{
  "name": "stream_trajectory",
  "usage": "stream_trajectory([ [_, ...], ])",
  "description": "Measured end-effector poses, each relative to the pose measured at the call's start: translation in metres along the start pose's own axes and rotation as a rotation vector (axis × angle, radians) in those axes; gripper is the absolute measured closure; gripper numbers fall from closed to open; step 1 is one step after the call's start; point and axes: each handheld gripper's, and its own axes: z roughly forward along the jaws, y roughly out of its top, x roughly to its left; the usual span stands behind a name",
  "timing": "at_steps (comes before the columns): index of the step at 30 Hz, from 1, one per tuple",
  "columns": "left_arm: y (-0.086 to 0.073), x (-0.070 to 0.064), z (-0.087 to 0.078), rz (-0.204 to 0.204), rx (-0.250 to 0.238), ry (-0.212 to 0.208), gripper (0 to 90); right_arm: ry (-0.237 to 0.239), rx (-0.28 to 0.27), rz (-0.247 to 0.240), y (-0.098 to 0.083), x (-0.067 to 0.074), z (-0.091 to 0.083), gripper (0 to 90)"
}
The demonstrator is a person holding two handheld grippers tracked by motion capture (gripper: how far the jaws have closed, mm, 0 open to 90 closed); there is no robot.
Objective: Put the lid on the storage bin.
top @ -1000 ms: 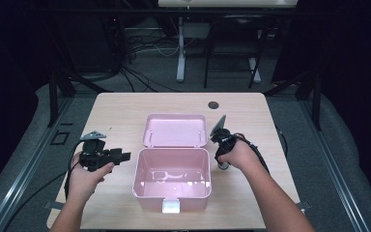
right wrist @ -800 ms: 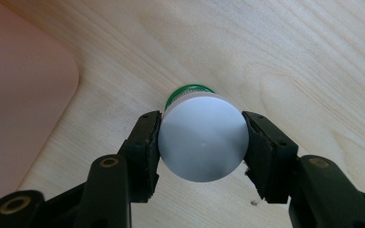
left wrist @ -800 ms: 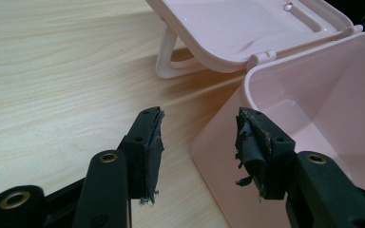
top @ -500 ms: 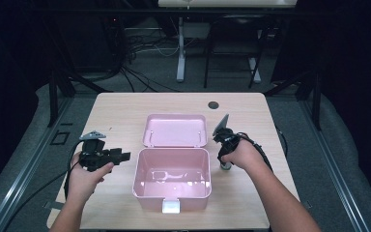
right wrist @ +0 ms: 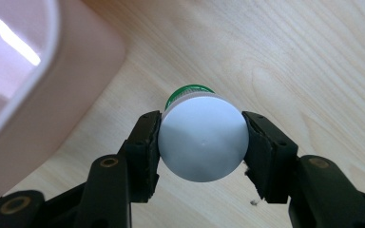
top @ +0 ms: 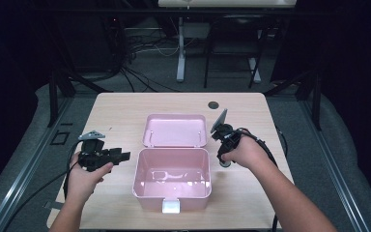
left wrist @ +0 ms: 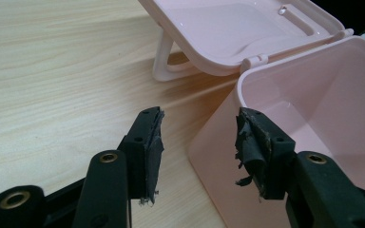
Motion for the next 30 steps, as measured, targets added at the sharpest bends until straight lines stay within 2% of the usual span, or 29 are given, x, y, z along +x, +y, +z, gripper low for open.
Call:
stream_trajectory([
  [7, 0.0, -0.001, 0.001, 0.002, 0.0, -0.003, 51.2, -0.007, 0.004, -0.042, -0.001, 0.009, -0.016, 50.1],
  [30, -0.001, 0.0, 0.001, 0.002, 0.005, 0.0, 51.2, 0.039, -0.002, -0.117, -0.004, 0.032, -0.056, 50.1],
])
